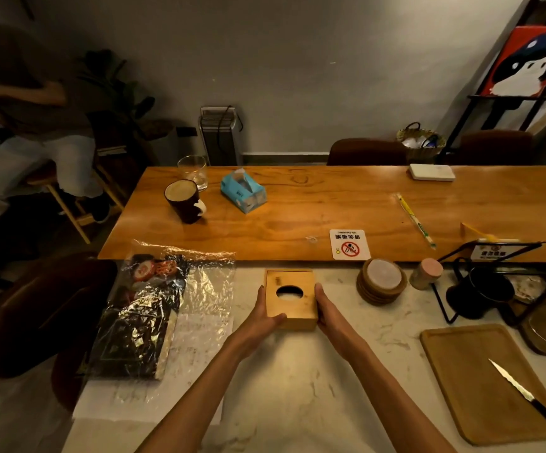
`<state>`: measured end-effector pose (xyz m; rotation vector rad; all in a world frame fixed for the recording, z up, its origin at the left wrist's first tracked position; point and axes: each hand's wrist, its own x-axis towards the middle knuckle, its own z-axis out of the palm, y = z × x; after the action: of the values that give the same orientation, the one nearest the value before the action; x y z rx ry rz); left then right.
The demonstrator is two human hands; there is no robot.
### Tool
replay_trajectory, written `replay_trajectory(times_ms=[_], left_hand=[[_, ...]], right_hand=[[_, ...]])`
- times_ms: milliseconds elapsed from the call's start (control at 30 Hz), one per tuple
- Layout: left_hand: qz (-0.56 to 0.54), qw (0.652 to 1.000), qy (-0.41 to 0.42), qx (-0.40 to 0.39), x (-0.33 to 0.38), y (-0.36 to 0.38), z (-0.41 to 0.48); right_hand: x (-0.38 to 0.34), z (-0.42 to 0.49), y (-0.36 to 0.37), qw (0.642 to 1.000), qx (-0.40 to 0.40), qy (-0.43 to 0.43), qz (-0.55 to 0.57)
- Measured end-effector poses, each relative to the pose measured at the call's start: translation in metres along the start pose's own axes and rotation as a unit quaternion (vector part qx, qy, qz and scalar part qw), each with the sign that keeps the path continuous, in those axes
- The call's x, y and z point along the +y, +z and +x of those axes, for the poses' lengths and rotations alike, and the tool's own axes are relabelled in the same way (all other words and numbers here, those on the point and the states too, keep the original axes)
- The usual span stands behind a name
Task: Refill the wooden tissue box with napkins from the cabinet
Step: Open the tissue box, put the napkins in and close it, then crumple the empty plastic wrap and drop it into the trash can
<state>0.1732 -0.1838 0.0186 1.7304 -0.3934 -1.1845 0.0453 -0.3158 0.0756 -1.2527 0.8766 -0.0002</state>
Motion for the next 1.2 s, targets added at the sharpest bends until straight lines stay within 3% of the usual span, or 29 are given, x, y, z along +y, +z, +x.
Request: replay_trajectory(times_ms=[200,600,700,833,933,1000,1067,1200], left_hand=[[0.062,0.998,-0.007,0.011,0.035,0.009,-0.009],[0.091,0.996,-0.003,0.021,0.048,0.002,0.014],[0.1,0.994,0.036,0.02,0.055,-0.011,-0.003],[0.181,0.96,0.147,0.155,0.056,-0.059,-0.055],[0.25,0.897,0.209,0.298,0.046,-0.124,-0.094],[0.296,0.854,0.171,0.391,0.036,-0.172,-0.111],[0.299,0.847,0.081,0.431,0.025,-0.211,-0.123],[0.102,0.92,-0.038,0.376,-0.005,-0.246,-0.144]], right_hand=[[0.026,0.044,-0.016,0.999,-0.007,0.005,-0.036],[-0.005,0.057,-0.015,1.0,-0.006,0.013,-0.014],[-0.019,0.04,-0.008,0.996,0.038,-0.021,-0.077],[-0.044,-0.002,0.021,0.966,0.134,-0.157,-0.155],[-0.046,-0.013,0.056,0.953,0.125,-0.216,-0.173],[-0.033,0.0,0.083,0.96,0.083,-0.193,-0.185],[-0.02,0.016,0.107,0.977,0.023,-0.111,-0.18],[0.008,0.028,0.153,0.991,-0.051,0.018,-0.126]])
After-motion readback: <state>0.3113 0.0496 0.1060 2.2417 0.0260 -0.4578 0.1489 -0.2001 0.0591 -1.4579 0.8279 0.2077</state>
